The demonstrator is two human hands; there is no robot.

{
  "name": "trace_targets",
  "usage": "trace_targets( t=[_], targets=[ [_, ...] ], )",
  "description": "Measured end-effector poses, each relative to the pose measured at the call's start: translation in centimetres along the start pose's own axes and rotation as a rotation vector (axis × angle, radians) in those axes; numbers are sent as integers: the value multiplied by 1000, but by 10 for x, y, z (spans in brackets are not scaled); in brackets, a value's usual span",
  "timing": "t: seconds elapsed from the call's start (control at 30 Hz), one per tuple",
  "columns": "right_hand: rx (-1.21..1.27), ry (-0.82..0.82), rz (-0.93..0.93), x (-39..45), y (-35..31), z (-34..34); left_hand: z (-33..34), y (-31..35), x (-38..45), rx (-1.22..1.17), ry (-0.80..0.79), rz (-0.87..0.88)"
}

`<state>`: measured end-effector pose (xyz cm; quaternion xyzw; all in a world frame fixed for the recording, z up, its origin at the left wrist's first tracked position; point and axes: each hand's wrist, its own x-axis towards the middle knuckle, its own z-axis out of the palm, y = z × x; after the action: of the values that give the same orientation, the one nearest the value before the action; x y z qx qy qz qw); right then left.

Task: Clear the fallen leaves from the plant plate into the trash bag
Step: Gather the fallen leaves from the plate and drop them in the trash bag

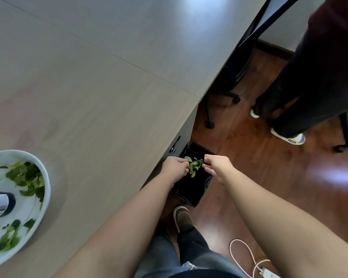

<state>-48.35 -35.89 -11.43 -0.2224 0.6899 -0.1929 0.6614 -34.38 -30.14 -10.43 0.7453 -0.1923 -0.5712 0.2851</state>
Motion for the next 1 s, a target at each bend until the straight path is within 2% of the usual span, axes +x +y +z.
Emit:
trace_targets(
  t=[0.33,0.57,0.67,0.8,0.83,0.9,1.0],
  targets=[
    [48,9,-35,0,1,-12,-6,-5,-9,38,-44,22],
    [54,-93,-83,-38,-12,13,-43,12,-55,-50,-55,205],
    [33,-173,-157,-66,-26,43,-74,14,-78,-101,27,240],
    [-81,-306,-361,-106,-37,98,-133,6,-109,-161,192,259],
    [-168,-413,-389,-127,-34,138,-170,-9,-128,-232,308,274],
    [-284,-487,-421,-144,-30,168,-201,-25,-138,-298,408,271],
    [-371,-538,-427,-149,-23,182,-218,-43,-144,-314,465,237]
  ],
)
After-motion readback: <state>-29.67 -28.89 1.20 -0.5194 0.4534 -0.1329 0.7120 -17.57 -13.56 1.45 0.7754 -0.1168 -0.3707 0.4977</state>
